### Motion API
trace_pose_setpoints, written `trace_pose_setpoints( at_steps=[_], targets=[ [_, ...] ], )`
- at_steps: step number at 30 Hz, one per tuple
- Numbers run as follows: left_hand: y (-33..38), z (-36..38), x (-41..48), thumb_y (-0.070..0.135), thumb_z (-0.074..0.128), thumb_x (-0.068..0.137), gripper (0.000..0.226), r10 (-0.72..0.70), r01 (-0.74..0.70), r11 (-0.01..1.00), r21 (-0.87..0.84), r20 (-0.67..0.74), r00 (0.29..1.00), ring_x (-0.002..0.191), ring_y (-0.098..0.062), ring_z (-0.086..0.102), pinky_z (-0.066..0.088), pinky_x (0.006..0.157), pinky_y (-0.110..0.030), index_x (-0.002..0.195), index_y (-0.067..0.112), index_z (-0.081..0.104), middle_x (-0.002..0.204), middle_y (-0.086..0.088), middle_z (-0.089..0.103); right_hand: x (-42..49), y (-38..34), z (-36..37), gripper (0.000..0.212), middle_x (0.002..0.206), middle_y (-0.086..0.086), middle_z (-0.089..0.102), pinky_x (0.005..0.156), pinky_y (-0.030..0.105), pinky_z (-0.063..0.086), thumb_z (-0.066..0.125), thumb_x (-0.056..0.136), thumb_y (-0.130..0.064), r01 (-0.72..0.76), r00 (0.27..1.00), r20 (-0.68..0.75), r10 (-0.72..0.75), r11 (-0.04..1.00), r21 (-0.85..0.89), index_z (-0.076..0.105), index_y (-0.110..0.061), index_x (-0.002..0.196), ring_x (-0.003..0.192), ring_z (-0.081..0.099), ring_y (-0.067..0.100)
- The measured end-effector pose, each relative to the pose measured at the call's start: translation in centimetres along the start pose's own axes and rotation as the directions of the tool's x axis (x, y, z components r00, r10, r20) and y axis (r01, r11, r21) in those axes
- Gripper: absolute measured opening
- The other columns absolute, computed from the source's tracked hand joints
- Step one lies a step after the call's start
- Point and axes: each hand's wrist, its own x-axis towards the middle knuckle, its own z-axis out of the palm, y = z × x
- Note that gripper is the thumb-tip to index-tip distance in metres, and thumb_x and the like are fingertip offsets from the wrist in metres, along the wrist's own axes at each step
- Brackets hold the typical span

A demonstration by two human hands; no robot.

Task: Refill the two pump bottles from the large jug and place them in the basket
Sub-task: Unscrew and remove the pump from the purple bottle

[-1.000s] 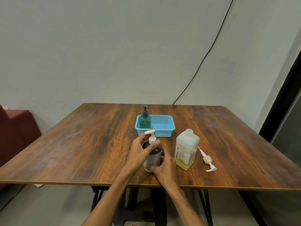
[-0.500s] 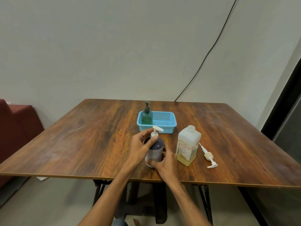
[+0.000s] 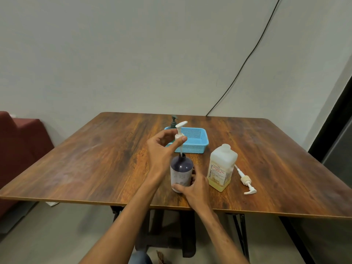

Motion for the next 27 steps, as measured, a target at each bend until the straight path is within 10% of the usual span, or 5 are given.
trace_pose_setpoints(
  at_steps=[15, 27],
  targets=[
    [3.3, -1.0, 1.0, 0.008, 0.083, 0.078, 0.027, 0.073, -0.087, 0.984, -0.158, -0.096, 0.993, 0.093, -0.020, 0.074, 0.060, 0.080, -0.030, 0.102, 0.012, 0.072, 0.097, -0.005, 0.077, 0.0, -0.3, -0.2, 0.091, 0.130, -0.017, 0.057, 0.079, 0.009, 0.045, 0.092, 0.058, -0.034, 0.011, 1.000, 0.011, -0.011, 1.000, -0.006, 0.045, -0.030, 0.136, 0.112, 0.054, 0.000],
    [-0.8, -7.2, -1.2, 0.014, 0.082, 0.080, 0.033, 0.089, -0.085, 0.996, 0.028, -0.295, 0.951, 0.089, -0.024, 0.069, 0.059, 0.079, -0.035, 0.111, 0.007, 0.071, 0.098, -0.003, 0.074, 0.5, 0.2, 0.2, 0.099, 0.132, -0.011, 0.057, 0.094, 0.032, 0.054, 0.092, 0.055, -0.042, -0.051, 0.999, 0.014, 0.051, 0.998, -0.036, 0.042, -0.032, 0.139, 0.117, 0.055, 0.007]
  ],
)
